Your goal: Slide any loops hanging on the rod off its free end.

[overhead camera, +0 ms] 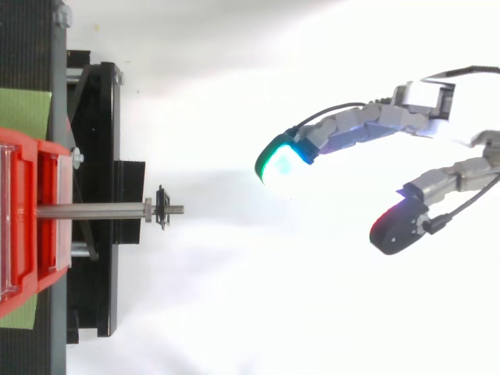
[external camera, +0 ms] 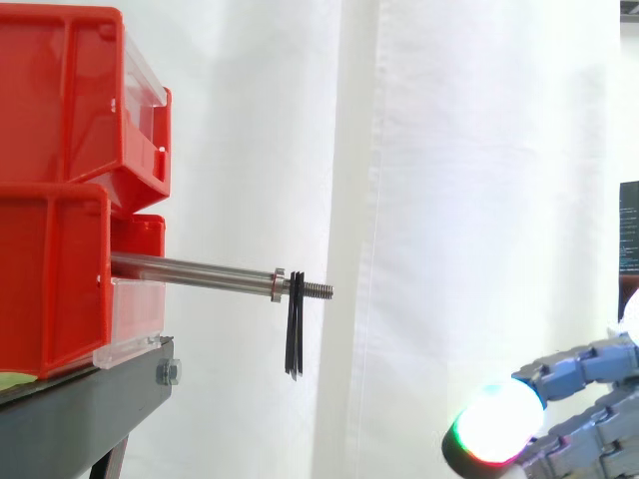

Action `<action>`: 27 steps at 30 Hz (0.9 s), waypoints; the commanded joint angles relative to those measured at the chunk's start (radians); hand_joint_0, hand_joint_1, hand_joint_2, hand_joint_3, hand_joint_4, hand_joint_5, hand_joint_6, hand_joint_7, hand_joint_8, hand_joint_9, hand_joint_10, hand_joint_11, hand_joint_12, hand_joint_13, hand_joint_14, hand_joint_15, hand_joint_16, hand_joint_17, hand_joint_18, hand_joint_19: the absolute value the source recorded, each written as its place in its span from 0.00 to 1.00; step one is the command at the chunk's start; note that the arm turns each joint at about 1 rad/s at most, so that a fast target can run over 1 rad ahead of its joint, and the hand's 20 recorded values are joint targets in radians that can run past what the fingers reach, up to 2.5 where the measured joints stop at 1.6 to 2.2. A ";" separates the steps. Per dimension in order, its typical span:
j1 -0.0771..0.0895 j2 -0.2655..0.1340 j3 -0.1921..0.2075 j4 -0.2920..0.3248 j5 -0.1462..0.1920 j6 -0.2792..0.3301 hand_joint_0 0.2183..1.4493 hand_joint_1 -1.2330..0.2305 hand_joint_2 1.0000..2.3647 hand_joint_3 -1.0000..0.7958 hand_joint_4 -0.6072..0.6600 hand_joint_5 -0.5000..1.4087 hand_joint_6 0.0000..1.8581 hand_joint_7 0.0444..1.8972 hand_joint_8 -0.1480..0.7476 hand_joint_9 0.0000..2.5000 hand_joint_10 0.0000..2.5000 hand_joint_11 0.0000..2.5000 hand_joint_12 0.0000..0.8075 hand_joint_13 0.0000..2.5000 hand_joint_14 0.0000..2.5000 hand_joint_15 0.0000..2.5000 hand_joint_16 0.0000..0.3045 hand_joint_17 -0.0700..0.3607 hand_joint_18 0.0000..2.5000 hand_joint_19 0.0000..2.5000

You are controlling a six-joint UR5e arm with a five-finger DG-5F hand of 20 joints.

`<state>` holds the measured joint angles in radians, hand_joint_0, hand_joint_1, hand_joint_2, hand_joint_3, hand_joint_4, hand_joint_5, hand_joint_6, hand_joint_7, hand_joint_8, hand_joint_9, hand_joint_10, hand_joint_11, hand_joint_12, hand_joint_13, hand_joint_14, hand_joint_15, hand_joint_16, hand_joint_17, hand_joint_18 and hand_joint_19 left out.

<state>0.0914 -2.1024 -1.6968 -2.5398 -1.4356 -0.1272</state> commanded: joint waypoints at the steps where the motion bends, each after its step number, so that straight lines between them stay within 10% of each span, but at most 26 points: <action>1: 0.004 -0.044 0.009 0.104 0.004 0.001 0.22 0.41 0.00 0.28 0.62 0.14 0.27 0.29 0.44 0.15 0.00 0.00 0.38 0.14 0.00 0.00 0.13 0.37 0.11 0.00; 17: -0.006 -0.197 0.161 0.138 -0.028 -0.049 0.24 0.42 0.00 0.28 0.63 0.15 0.27 0.30 0.45 0.19 0.00 0.00 0.36 0.17 0.00 0.00 0.12 0.35 0.13 0.00; 27: -0.018 -0.375 0.454 0.038 -0.141 0.021 0.25 0.42 0.00 0.28 0.62 0.14 0.27 0.30 0.44 0.19 0.00 0.00 0.36 0.17 0.00 0.00 0.11 0.34 0.14 0.01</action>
<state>0.0742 -2.4335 -1.3525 -2.4537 -1.5478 -0.1349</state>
